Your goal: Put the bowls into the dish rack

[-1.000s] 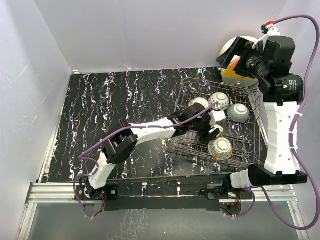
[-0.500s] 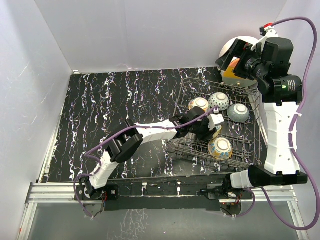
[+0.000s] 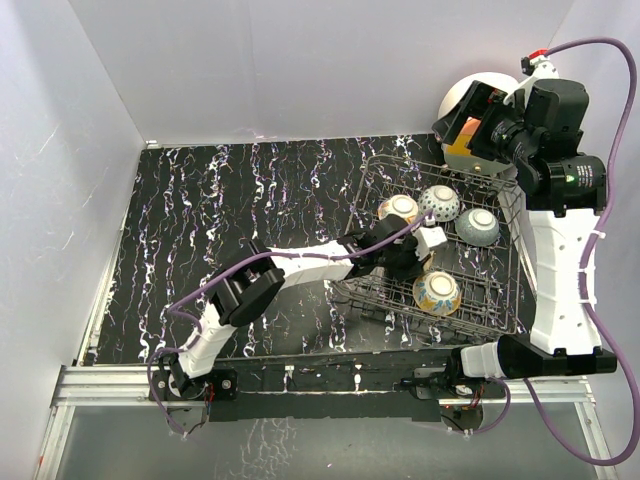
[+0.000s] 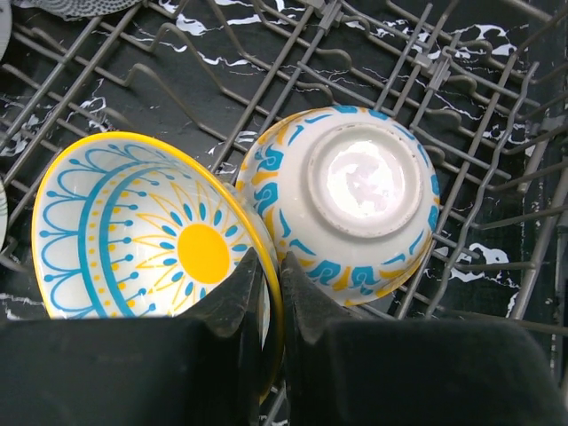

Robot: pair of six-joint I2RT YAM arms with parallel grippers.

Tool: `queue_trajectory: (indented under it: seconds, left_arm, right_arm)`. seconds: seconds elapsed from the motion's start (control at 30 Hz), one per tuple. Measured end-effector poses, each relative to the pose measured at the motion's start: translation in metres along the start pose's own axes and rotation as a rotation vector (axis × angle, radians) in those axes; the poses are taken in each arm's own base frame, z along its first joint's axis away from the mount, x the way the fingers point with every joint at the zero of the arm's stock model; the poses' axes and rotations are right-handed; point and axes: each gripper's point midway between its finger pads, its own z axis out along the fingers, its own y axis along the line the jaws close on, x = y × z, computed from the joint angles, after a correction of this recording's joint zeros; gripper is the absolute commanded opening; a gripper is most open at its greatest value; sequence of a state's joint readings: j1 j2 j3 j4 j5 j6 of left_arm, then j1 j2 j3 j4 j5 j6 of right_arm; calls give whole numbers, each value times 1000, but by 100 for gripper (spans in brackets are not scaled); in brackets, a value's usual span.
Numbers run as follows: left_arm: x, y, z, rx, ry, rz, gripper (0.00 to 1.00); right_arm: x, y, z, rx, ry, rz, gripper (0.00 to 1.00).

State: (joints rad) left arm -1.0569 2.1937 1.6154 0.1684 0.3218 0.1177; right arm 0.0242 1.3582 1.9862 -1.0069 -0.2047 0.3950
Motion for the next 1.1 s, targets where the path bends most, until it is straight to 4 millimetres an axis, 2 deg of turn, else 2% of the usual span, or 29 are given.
queue_trajectory:
  seconds: [0.17,0.37,0.43,0.57,0.63,0.7,0.9,1.0,1.1]
  left_arm:
    - [-11,1,-17,-42,-11,-65,0]
    - [-62,7,-52,-58,-173,-245,0]
    - [-79,17,-67,-43,-250,-366,0]
    - [-98,41,-89,-10,-364,-601,0]
    - [-100,53,-96,-1,-388,-716,0]
    - [-105,55,-100,29,-401,-818,0]
    - [-119,32,-92,207,-399,-1086,0]
    - [-112,25,-86,266,-357,-1212,0]
    - [-93,23,-84,289,-319,-1344,0]
  right_arm:
    - [-2,-1,-2,9,-10,-1,99]
    - [-2,-1,-4,11,-15,-2,99]
    - [-1,-2,-5,12,-12,-1,99]
    - [2,-3,-5,14,-6,1,99]
    - [3,-3,-5,16,-3,1,99]
    - [3,-3,-5,16,-3,2,99]
    - [4,-4,-5,21,-2,4,99]
    - [7,-6,-6,26,5,7,99]
    - [11,-7,-7,31,13,9,99]
